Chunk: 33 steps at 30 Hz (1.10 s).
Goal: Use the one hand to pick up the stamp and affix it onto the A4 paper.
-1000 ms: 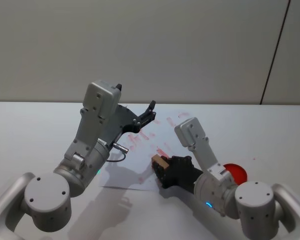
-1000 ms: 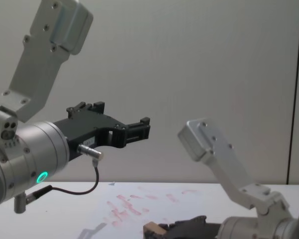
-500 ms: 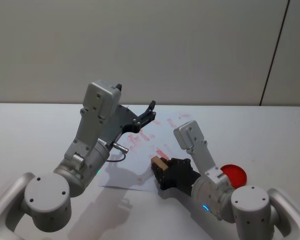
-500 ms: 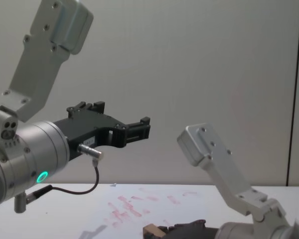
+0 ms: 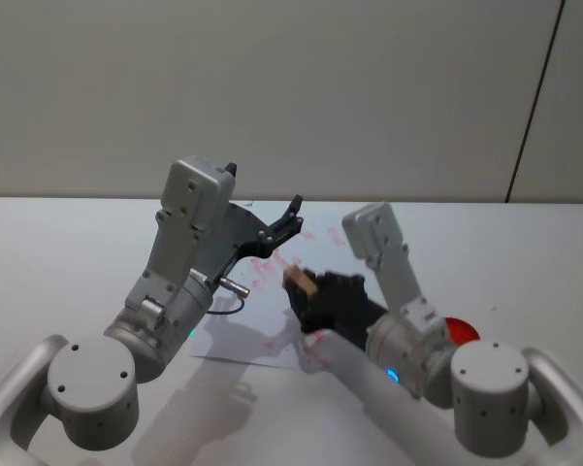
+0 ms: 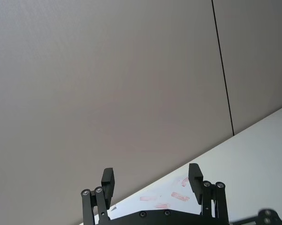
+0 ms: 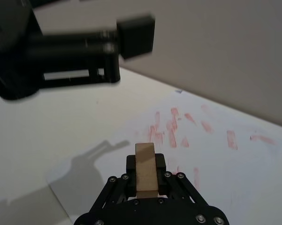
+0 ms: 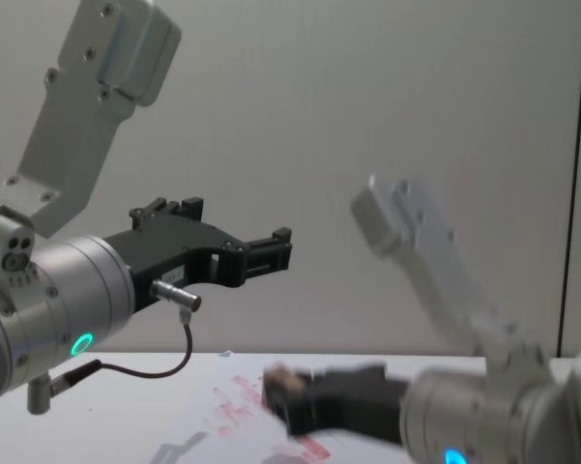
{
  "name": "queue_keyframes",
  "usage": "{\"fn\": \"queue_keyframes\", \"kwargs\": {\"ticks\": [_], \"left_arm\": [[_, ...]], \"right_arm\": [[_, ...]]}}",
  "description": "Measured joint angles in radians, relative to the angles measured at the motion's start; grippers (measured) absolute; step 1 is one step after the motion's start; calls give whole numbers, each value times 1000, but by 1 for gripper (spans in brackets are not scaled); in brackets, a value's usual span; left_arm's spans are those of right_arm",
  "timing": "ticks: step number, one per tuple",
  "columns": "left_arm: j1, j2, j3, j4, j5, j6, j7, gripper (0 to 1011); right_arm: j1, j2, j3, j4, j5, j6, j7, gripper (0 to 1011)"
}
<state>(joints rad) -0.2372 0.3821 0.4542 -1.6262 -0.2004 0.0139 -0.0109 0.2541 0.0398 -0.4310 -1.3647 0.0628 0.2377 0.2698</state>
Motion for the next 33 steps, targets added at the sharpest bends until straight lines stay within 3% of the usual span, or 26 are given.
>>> {"fn": "queue_keyframes", "kwargs": {"ticks": [8,14,20,32,33], "left_arm": [[0,0,0,0,0,0,0,1003],[0,0,0,0,0,0,0,1003],[0,0,0,0,0,0,0,1003],[0,0,0,0,0,0,0,1003],[0,0,0,0,0,0,0,1002]], "right_arm": [[15,1,21,-95,48,3,1,219],[3,30,46,-185,83,36,-7,220],[-54,94,81,-280,115,73,-39,219],[-175,213,136,-398,160,115,-109,219],[-199,236,147,-419,168,120,-122,219]]}}
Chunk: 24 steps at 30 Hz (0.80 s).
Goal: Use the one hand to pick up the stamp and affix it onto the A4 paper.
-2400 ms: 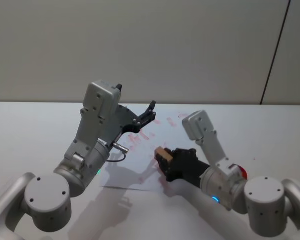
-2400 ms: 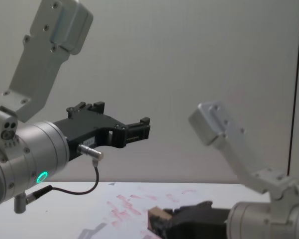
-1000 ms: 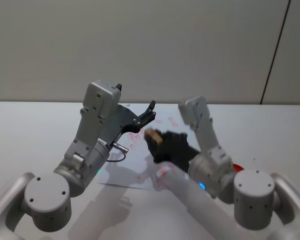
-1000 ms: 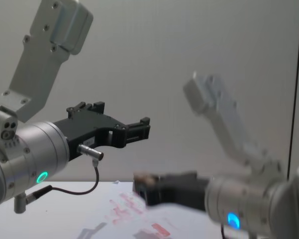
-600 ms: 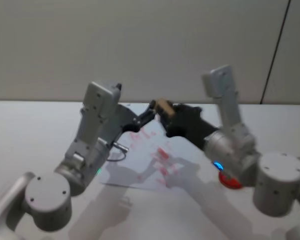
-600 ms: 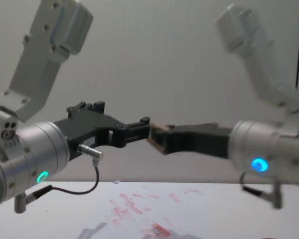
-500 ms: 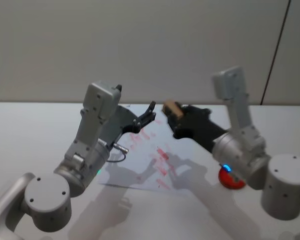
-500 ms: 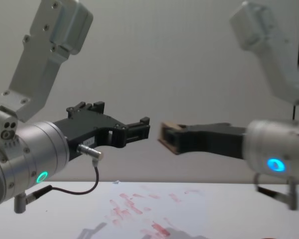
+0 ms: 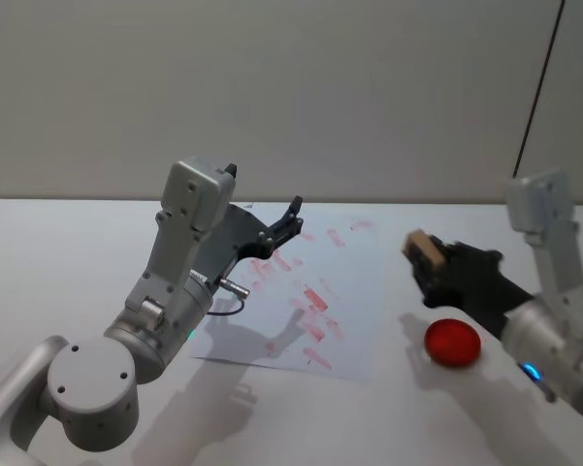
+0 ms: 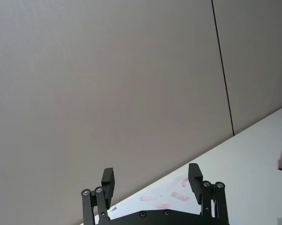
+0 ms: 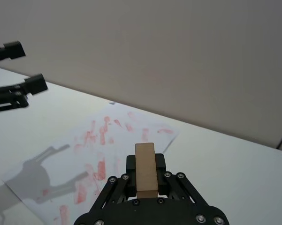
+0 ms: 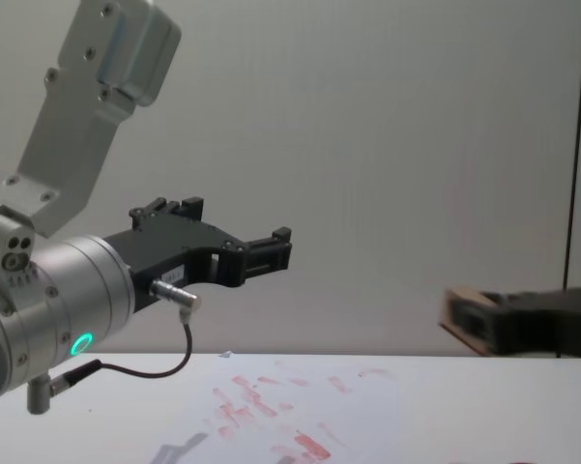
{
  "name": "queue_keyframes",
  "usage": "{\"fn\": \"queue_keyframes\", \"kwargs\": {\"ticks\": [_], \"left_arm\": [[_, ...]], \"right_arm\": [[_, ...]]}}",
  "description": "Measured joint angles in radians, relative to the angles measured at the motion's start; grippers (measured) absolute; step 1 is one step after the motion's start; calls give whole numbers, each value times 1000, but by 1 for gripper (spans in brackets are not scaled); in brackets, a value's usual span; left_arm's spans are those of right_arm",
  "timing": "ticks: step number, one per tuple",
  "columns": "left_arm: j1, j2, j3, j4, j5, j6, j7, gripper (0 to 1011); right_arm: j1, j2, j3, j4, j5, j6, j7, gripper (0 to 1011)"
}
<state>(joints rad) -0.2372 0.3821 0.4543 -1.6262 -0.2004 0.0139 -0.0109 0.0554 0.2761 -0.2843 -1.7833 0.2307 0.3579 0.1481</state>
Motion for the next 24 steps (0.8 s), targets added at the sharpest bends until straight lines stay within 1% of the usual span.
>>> {"fn": "queue_keyframes", "kwargs": {"ticks": [1,5,10,17,24], "left_arm": [[0,0,0,0,0,0,0,1002],[0,0,0,0,0,0,0,1002],[0,0,0,0,0,0,0,1002],[0,0,0,0,0,0,0,1003],[0,0,0,0,0,0,0,1002]], "right_arm": [[0,0,0,0,0,0,0,219],[-41,38,19,-32,15,9,-23,220],[-77,69,34,-55,26,16,-40,219],[-103,91,42,-62,27,18,-47,219],[-106,91,39,-38,6,18,-44,220]]}}
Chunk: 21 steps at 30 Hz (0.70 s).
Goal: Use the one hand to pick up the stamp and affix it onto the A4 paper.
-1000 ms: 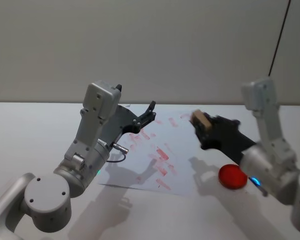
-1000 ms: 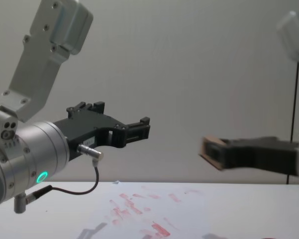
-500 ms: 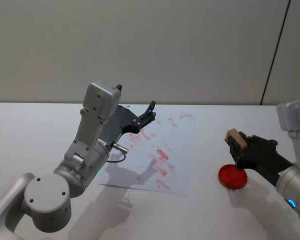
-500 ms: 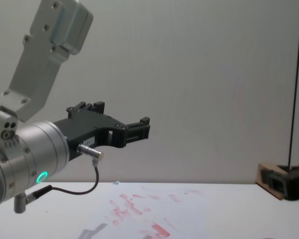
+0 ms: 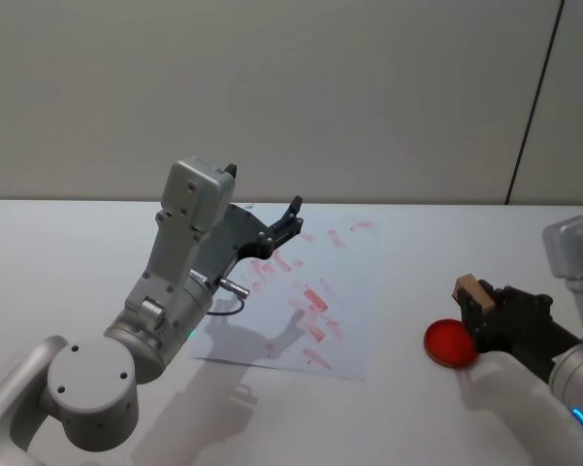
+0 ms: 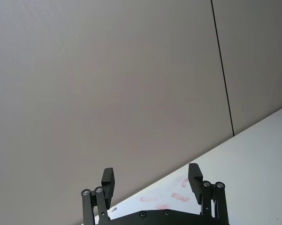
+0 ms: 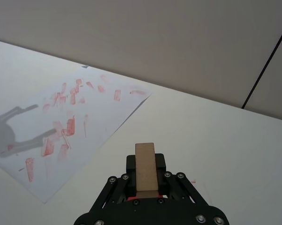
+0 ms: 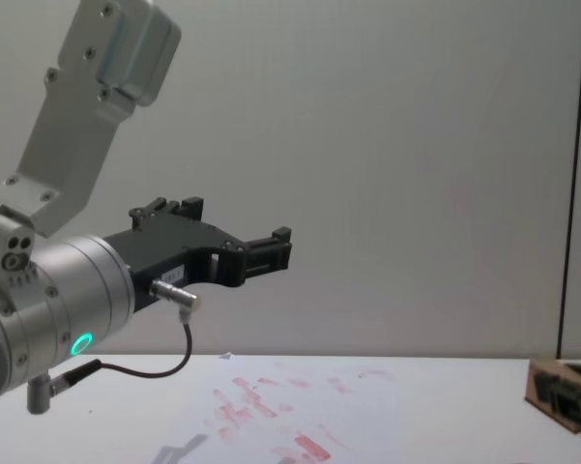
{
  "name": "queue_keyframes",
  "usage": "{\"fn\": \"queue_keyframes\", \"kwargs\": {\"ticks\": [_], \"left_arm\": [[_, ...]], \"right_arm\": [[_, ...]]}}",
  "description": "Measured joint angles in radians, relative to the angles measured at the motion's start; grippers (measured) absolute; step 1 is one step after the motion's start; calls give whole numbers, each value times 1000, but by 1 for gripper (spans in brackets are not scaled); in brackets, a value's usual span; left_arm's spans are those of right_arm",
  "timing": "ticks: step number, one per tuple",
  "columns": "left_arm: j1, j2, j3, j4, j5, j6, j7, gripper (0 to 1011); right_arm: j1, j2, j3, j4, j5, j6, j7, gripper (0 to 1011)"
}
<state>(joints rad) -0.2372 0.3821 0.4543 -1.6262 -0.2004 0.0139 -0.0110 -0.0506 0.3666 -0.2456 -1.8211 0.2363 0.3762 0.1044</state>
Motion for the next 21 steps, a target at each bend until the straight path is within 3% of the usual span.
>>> {"fn": "queue_keyframes", "kwargs": {"ticks": [21], "left_arm": [[0,0,0,0,0,0,0,1002]], "right_arm": [[39,-41,-25,93,-67,10,27,220]]}}
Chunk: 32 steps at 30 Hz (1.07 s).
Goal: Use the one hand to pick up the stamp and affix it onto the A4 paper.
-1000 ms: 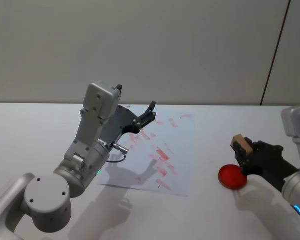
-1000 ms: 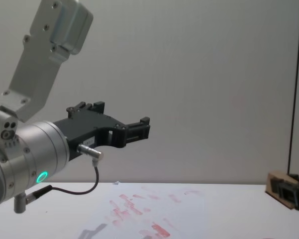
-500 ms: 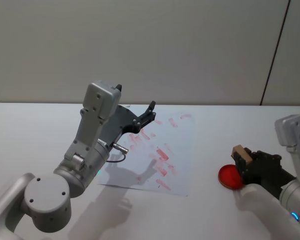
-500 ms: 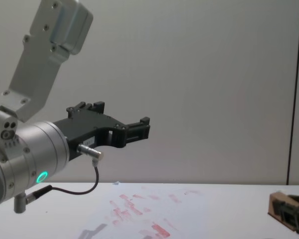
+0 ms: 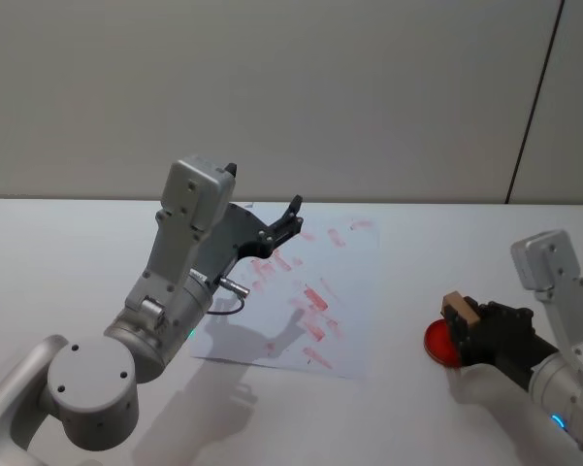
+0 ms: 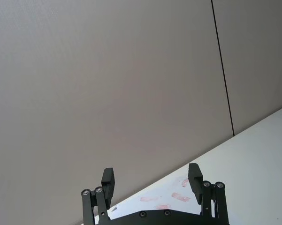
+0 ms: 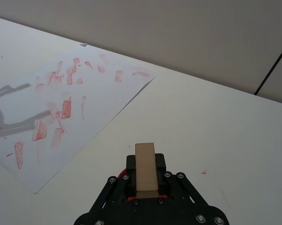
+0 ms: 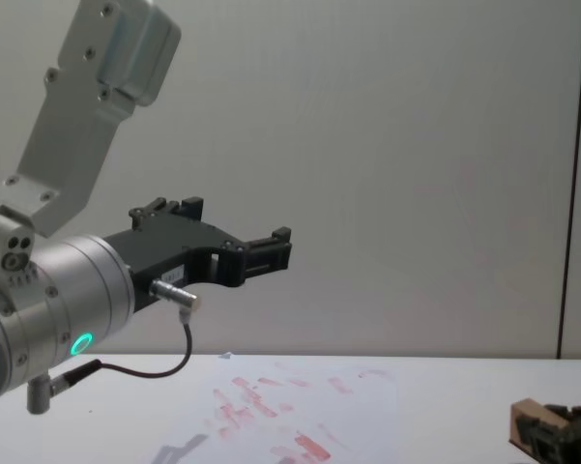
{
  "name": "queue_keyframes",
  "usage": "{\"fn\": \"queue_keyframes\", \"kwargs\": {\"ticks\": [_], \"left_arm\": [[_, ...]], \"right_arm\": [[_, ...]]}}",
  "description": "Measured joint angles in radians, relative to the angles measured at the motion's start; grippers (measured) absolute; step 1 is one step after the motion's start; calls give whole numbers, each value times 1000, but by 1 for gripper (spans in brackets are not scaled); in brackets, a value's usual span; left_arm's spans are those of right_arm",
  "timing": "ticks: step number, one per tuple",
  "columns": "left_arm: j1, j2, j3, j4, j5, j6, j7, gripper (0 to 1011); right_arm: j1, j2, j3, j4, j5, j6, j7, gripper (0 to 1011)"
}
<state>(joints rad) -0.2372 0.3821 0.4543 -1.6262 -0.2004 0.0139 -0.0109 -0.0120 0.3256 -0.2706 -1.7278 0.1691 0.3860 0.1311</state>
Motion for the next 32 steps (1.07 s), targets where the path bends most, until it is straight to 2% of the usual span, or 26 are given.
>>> {"fn": "queue_keyframes", "kwargs": {"ticks": [7,13,16,17,22,24,32], "left_arm": [[0,0,0,0,0,0,0,1002],[0,0,0,0,0,0,0,1002],[0,0,0,0,0,0,0,1002],[0,0,0,0,0,0,0,1002],[0,0,0,0,0,0,0,1003],[0,0,0,0,0,0,0,1002],[0,0,0,0,0,0,0,1003]], "right_arm": [[7,-7,-3,16,-14,4,4,233],[9,-10,-5,23,-20,4,5,405],[10,-11,-5,25,-21,5,6,506],[10,-12,-5,27,-23,5,6,567],[11,-13,-6,30,-25,6,7,683],[12,-13,-6,31,-26,6,7,784],[12,-14,-7,33,-28,7,8,982]]}}
